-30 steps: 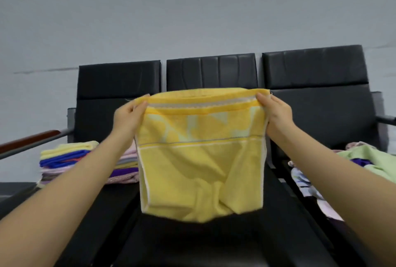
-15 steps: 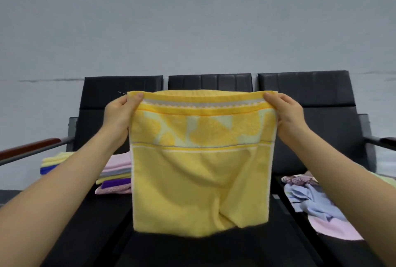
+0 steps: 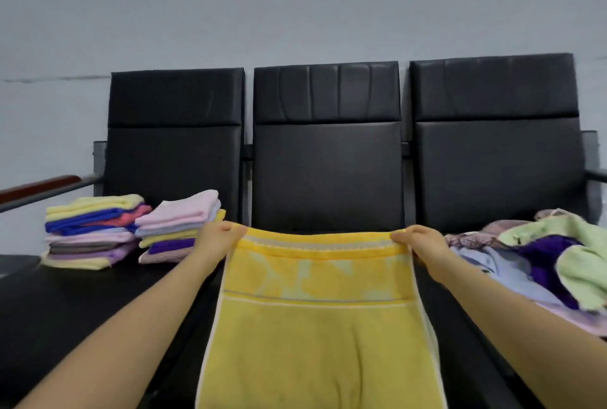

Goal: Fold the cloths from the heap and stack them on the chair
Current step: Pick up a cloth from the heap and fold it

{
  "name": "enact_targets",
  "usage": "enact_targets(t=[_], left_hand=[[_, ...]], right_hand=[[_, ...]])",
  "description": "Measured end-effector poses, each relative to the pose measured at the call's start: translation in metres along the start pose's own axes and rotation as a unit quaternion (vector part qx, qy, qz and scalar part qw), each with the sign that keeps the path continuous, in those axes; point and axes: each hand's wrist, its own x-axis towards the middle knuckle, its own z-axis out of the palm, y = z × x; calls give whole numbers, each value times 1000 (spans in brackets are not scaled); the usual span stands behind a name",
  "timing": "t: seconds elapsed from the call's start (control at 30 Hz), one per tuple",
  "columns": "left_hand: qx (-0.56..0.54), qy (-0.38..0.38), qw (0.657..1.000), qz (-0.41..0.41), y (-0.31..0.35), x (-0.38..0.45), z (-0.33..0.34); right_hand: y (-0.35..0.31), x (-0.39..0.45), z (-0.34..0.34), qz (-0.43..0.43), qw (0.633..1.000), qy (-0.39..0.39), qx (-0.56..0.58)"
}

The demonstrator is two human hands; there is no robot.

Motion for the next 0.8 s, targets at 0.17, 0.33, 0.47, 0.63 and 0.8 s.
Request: enact_targets(t=[0.17,0.33,0.47,0.63,0.8], left_hand=[[61,-23,998,8,-21,34,20],[224,-3,971,81,-27,78,45],[334,14,937,105,-43,107,68],[332,58,940,49,-58,123,96],[288,0,956,54,-47,92,111]], right_hand=[[13,33,9,13,994,20,-110],[13,77,25,33,985,39,-163],[30,108,47,38,984,64,-165],[59,114,62,-37,981,42,-185],[68,93,51,-106,957,33,-267]])
